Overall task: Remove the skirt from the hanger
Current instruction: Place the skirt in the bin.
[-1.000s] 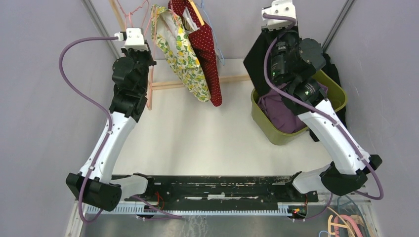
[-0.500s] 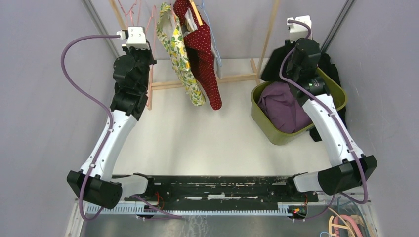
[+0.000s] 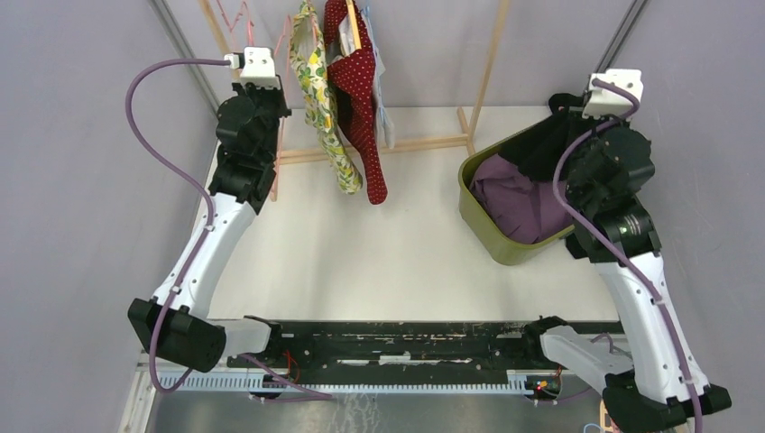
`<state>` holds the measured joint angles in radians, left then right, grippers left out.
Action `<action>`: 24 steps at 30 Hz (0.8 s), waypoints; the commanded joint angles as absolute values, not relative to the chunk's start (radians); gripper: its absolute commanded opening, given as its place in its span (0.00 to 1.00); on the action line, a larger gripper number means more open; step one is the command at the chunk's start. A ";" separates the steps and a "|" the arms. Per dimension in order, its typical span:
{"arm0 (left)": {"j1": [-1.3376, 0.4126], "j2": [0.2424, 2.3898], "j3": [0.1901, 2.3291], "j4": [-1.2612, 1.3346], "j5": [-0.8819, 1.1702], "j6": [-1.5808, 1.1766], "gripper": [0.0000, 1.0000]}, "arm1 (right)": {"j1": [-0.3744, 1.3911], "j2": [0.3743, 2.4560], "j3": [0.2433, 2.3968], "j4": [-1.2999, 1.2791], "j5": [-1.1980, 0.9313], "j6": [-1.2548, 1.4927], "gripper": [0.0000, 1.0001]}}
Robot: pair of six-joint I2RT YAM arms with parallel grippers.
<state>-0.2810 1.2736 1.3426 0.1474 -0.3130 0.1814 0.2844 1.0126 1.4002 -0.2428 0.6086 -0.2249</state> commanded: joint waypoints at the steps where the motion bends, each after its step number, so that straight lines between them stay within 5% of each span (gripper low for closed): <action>1: -0.279 1.290 1.390 0.222 -0.306 0.229 0.03 | 0.285 0.976 1.317 -0.299 0.661 -0.213 0.01; 21: -0.279 1.372 1.462 0.227 -0.324 0.301 0.03 | 0.274 1.255 1.001 -0.176 0.599 0.071 0.01; 22: -0.280 1.379 1.472 0.229 -0.319 0.304 0.03 | 0.272 1.266 1.015 -0.178 0.608 0.074 0.04; 24: -0.280 1.396 1.490 0.232 -0.315 0.306 0.03 | 0.269 1.286 1.065 -0.188 0.639 0.072 0.30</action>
<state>-0.2810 1.3758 1.4166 0.1665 -0.3130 0.2535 0.2783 1.2675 0.9958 -0.2623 0.5854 0.0246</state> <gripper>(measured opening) 0.066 0.114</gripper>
